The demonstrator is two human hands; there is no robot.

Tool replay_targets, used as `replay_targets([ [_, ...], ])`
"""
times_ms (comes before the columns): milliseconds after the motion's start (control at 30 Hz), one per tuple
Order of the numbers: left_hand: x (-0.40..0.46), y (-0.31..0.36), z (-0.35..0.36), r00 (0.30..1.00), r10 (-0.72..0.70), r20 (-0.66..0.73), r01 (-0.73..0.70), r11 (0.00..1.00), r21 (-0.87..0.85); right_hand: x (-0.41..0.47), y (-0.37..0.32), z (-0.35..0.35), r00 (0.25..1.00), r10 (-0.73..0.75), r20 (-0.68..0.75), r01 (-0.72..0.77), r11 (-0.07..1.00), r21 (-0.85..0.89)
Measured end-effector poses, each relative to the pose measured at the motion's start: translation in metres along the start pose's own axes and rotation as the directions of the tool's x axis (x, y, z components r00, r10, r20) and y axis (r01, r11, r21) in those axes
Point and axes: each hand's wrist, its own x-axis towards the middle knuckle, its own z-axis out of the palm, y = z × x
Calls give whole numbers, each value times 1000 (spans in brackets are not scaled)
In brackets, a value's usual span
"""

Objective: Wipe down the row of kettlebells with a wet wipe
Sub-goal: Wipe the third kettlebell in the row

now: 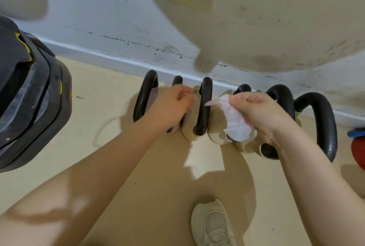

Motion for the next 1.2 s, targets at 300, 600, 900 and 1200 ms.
replay_targets([
  [300, 28, 11, 43, 978, -195, 72, 191, 980, 63, 25, 4, 4, 870, -32, -492, 82, 994, 79],
  [600, 9, -15, 29, 987, -141, 79, 143, 990, -20, 41, 15, 39, 815, -566, 122, 542, 671, -507],
  [900, 6, -22, 31, 991, -110, 75, 112, 993, -28, 62, -5, 35, 737, -465, 490, 672, 438, -597],
  [1200, 2, -29, 30, 997, -75, 28, 74, 997, 35, 64, -3, 34, 561, -599, 571, 752, 82, -654],
])
